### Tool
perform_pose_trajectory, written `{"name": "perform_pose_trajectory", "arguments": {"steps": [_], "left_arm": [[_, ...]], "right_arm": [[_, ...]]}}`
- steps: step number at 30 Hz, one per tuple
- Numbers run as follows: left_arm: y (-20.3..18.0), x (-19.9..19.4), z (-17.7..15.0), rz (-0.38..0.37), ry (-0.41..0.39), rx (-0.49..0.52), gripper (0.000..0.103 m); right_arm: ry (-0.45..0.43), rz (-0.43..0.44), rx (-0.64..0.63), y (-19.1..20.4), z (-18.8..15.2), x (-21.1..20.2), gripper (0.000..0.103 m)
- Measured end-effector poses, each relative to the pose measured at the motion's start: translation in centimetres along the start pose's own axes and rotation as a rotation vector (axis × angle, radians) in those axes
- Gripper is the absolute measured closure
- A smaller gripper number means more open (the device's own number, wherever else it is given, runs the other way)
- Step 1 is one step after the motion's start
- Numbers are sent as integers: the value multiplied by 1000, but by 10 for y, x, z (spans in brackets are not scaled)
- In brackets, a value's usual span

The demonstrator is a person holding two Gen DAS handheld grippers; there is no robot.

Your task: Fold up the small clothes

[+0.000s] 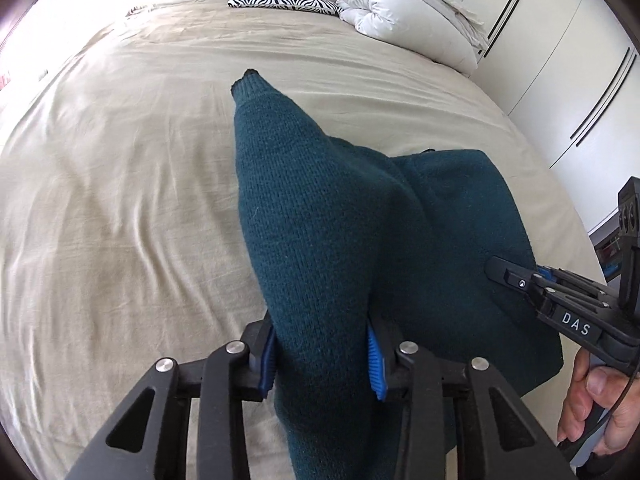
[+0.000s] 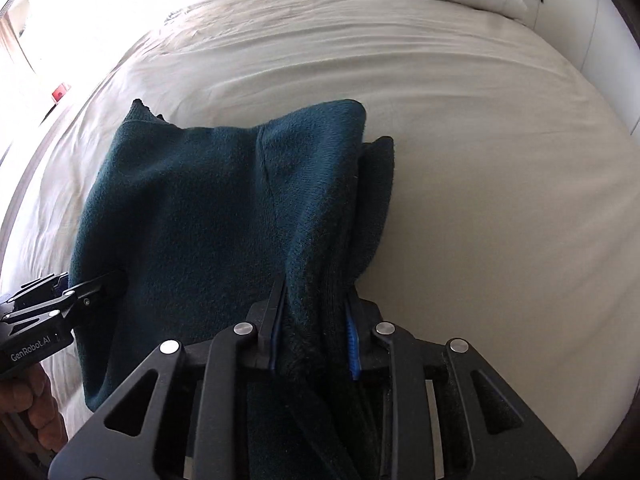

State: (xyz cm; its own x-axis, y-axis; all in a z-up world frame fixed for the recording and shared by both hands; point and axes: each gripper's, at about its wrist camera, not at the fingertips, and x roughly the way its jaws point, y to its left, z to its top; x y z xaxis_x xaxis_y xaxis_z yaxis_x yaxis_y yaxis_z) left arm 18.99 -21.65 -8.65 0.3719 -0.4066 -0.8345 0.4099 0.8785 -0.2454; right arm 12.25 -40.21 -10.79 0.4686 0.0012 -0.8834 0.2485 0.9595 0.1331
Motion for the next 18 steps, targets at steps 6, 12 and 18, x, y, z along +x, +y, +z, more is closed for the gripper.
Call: {"name": "perform_pose_trajectory", "arguments": {"steps": [6, 12, 18], "left_arm": [[21, -81, -39, 51, -75, 53, 65], [65, -147, -99, 84, -115, 31, 65], [105, -151, -152, 111, -67, -10, 64]], "right_arm": [[-83, 44, -80, 50, -33, -64, 82], [-106, 159, -154, 116, -88, -109, 81], [-55, 249, -153, 157, -137, -107, 81]]}}
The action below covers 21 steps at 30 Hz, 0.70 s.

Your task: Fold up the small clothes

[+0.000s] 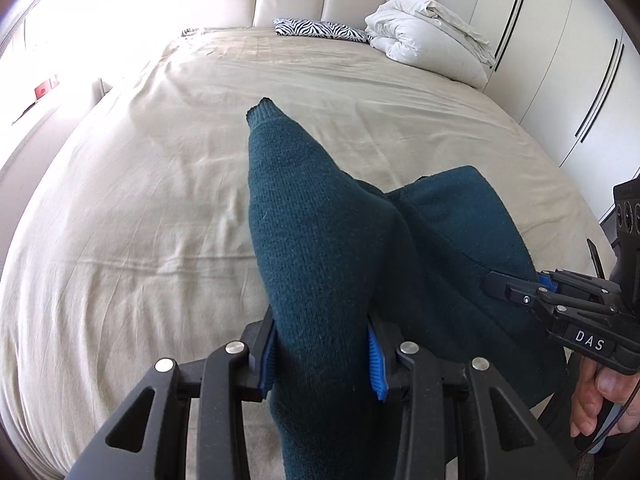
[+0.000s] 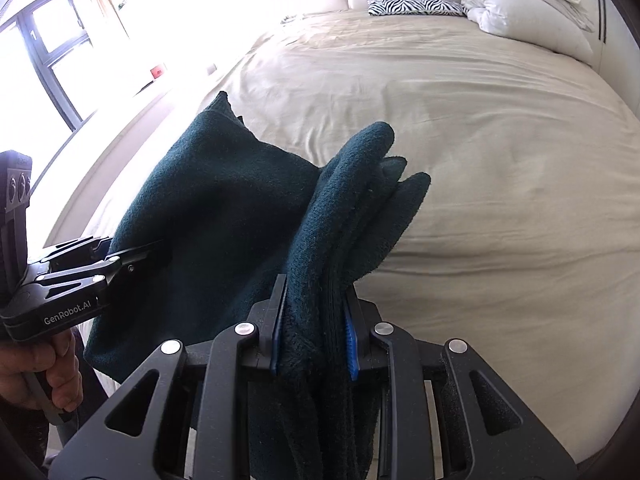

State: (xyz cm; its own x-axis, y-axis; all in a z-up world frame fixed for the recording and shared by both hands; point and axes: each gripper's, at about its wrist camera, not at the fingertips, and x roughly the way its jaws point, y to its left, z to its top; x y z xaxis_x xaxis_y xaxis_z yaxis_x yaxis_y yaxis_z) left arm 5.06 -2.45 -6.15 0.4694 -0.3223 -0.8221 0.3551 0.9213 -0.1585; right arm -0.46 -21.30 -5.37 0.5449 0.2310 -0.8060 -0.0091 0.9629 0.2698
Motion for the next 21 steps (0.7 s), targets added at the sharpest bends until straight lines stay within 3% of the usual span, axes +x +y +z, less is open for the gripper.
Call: {"name": "perform_pose_trajectory", "arguments": {"steps": [3, 5, 6, 9, 11, 14, 17, 21], "left_arm": [[21, 29, -21, -5, 70, -52, 57], [26, 34, -27, -25, 45, -68, 52], [27, 33, -28, -26, 40, -66, 51], [29, 36, -29, -23, 35, -66, 45], [29, 39, -26, -28, 36, -92, 40], [35, 26, -31, -38, 22, -118, 38], [33, 12, -33, -11, -1, -125, 37], [34, -19, -37, 33, -85, -153, 39]], "right_arm": [[51, -3, 37, -7, -19, 31, 81], [100, -25, 96, -22, -37, 56, 80], [93, 20, 140, -31, -47, 63, 78], [61, 120, 232, -49, -65, 64, 77], [66, 132, 234, -49, -68, 63, 76], [75, 151, 298, -54, -70, 53, 65], [54, 119, 343, -59, -59, 37, 61], [-35, 8, 322, -57, -42, 5, 61]]}}
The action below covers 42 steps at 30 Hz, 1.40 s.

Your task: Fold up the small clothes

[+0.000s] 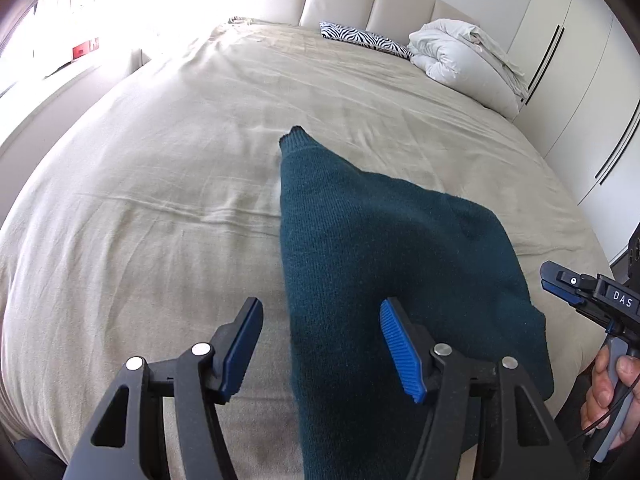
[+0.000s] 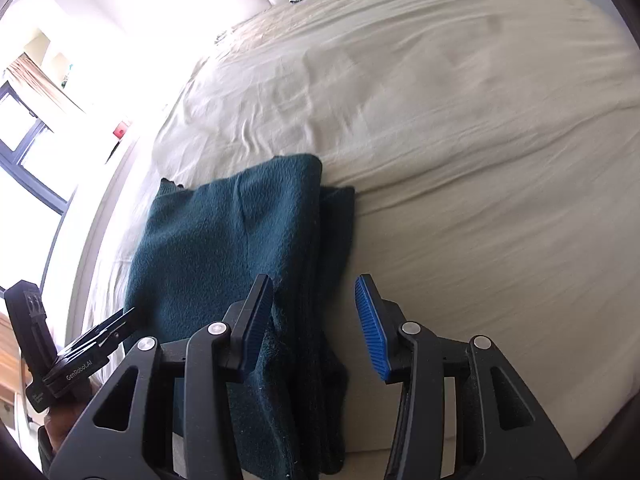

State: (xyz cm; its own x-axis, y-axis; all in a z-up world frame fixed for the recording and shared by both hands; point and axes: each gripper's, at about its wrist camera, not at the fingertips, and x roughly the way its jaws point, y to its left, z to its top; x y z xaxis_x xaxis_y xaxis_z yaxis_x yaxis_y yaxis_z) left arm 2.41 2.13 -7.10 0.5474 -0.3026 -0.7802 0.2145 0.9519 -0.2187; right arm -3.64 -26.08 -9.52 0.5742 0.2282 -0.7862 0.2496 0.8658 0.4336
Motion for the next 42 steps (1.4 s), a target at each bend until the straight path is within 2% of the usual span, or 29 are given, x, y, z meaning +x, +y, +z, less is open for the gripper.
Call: {"name": "perform_pose_trajectory", "arguments": {"steps": [1, 4, 7, 8, 11, 13, 16, 20, 24, 25, 27, 28, 30, 32, 35, 37, 39, 41, 42], "left_arm": [[-1, -8, 0, 3, -24, -1, 39], [-10, -23, -2, -14, -72, 28, 39], [-25, -16, -9, -52, -49, 82, 39], [-29, -8, -12, -44, -29, 97, 39], [-33, 14, -25, 2, 17, 132, 39], [-36, 17, -29, 20, 9, 156, 36], [-36, 19, -31, 28, -5, 164, 33], [-34, 16, -36, 23, -13, 164, 33], [-29, 19, -38, 28, -5, 140, 28], [-29, 20, -39, 30, -4, 136, 28], [-30, 20, -41, 32, -1, 136, 27], [-30, 19, -41, 33, -3, 136, 27], [-28, 16, -41, 27, -6, 120, 27], [-25, 11, -39, 18, -16, 93, 27], [-24, -2, -38, 13, -58, 77, 24], [-25, -14, -37, 37, -98, 81, 10], [-25, -29, -35, 71, -156, 86, 3], [-25, -48, -31, 108, -231, 92, 0], [-26, -58, -30, 128, -272, 98, 0]], "right_arm": [[-19, 11, -2, 3, 3, -9, 60], [-45, 124, -23, 21, 9, -26, 60], [-2, 214, -71, 40, 5, -21, 60], [21, 224, -78, 44, 1, -14, 60], [106, 171, -36, 31, -11, 21, 62], [100, 173, -22, 16, -18, 33, 72], [73, 210, -16, 11, -19, 29, 71], [23, 216, -67, 30, -18, 2, 67], [39, 345, -89, 38, -33, -17, 63], [59, 339, -93, 37, -38, -15, 63], [119, 262, -86, 25, -54, 2, 64], [133, 251, -65, 15, -62, 10, 70], [94, 295, -16, 3, -69, 4, 69], [67, 258, -30, 6, -67, -7, 68], [-19, 156, -122, 21, -62, -32, 65], [-97, 114, -157, 31, -60, -52, 62], [-176, 65, -201, 43, -57, -72, 62], [-260, 12, -246, 56, -57, -91, 55], [-305, -8, -268, 61, -54, -100, 48]]}}
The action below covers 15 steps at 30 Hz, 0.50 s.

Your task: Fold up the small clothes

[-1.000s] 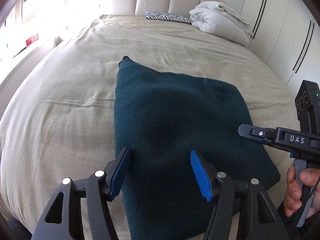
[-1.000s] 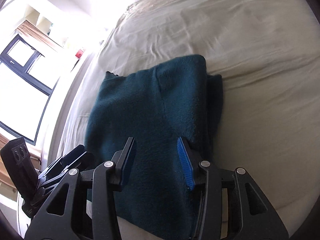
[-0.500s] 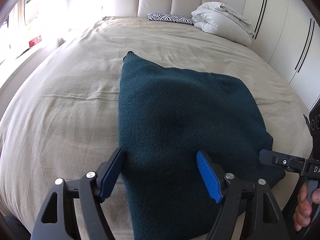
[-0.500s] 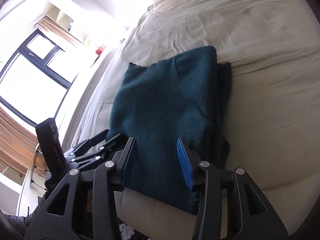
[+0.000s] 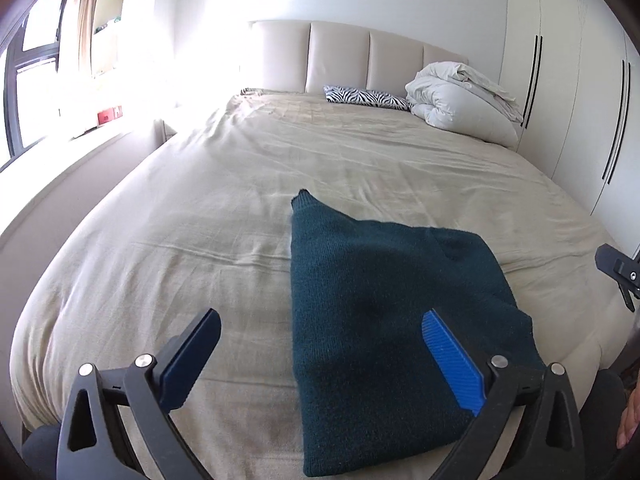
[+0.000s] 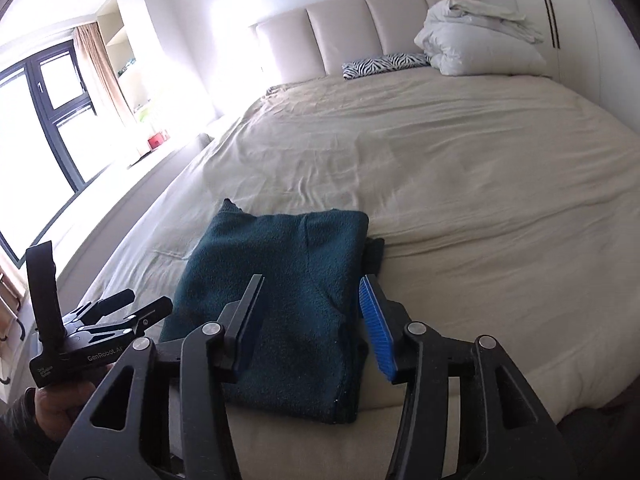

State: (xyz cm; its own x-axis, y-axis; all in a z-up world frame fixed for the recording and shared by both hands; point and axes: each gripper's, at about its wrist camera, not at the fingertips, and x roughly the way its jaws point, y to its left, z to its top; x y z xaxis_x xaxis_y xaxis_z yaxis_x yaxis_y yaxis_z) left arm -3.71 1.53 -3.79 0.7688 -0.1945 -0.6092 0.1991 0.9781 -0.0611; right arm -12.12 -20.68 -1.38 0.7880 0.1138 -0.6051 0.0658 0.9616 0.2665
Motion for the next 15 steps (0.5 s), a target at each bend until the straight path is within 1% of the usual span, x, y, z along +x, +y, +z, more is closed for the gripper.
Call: {"name": "perform_pose_trajectory", "arguments": {"steps": [1, 2, 4, 6, 8, 10, 11, 13, 15], "left_arm": [[0, -10, 4, 25, -38, 6, 0], [-1, -19, 8, 51, -76, 11, 0], [0, -40, 16, 91, -145, 26, 0], [1, -59, 24, 88, -182, 42, 0], [4, -79, 33, 105, -247, 33, 0], [10, -99, 42, 145, -308, 3, 0], [13, -107, 46, 154, -328, -13, 0], [18, -119, 53, 166, -320, -26, 0], [20, -123, 57, 170, -276, -16, 0]], "right_arm": [[-48, -24, -21, 4, 6, -9, 38], [-97, -43, -37, 9, 10, -19, 33], [-199, -61, -64, 17, 16, -38, 13], [-301, -94, -86, 25, 20, -57, 4], [-365, -119, -109, 35, 26, -74, 2], [-389, -132, -116, 43, 36, -85, 2], [-389, -130, -114, 47, 39, -91, 2], [-377, -107, -110, 51, 47, -99, 2], [-379, -73, -101, 56, 53, -108, 2]]}}
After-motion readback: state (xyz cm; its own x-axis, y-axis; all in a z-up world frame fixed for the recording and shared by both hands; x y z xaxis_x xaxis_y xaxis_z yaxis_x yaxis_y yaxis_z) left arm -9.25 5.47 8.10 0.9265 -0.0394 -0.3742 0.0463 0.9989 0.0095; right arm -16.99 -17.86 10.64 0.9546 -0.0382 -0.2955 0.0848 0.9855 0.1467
